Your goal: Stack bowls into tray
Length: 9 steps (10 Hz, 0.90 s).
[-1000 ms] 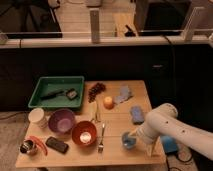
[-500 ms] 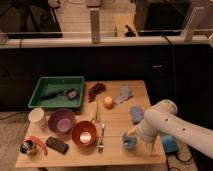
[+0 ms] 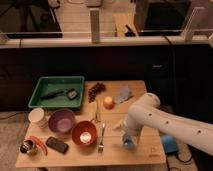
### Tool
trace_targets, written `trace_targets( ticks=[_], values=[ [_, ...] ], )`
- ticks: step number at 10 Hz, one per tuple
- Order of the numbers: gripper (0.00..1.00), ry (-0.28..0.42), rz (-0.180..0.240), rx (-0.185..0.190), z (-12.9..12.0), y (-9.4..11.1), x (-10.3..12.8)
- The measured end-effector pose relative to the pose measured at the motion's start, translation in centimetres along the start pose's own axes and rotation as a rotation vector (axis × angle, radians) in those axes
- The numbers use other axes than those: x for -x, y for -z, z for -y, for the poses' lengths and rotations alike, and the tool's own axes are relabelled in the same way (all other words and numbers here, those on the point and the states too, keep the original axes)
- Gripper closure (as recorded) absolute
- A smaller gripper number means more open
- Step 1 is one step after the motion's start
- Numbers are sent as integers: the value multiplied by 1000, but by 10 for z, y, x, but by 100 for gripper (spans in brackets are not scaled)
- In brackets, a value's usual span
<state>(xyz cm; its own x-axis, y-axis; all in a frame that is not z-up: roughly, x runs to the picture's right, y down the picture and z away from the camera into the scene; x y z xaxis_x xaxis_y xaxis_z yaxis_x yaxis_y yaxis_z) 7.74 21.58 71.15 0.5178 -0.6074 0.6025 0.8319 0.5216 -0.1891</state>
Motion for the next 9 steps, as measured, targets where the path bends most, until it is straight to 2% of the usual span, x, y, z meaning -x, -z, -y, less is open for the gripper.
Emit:
trace_targets(
  ticks=[2,3,5,6,7,9],
  values=[
    [20,61,1,-33,34,-1,10],
    [20,109,18,-73,54,-7,16],
    [20,166,54,-119,69,-21,21],
    [20,202,84,-141,74,-35,25],
    [20,260,117,-164,81,-48,37],
    [20,327,146,-184,88,-56,57]
  ],
)
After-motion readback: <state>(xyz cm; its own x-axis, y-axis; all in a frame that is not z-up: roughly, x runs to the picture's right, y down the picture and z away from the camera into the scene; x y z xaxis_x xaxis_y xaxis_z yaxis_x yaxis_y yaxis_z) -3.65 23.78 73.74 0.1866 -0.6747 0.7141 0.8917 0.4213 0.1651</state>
